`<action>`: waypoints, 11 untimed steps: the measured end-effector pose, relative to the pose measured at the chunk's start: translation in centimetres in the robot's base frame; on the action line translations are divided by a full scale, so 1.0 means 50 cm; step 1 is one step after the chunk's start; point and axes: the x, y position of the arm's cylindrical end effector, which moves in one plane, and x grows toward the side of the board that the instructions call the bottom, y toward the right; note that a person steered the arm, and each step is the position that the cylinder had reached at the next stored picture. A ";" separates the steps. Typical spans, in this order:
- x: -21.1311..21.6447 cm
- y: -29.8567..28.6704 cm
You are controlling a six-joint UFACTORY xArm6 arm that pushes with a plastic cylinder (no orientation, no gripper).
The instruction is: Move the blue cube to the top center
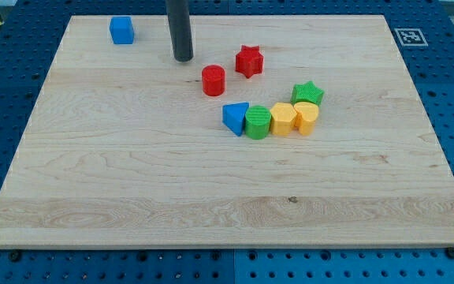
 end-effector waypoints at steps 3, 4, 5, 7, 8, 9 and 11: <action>-0.011 -0.180; -0.046 -0.281; -0.113 -0.289; -0.130 -0.207; -0.131 -0.204; -0.149 -0.249; -0.196 -0.124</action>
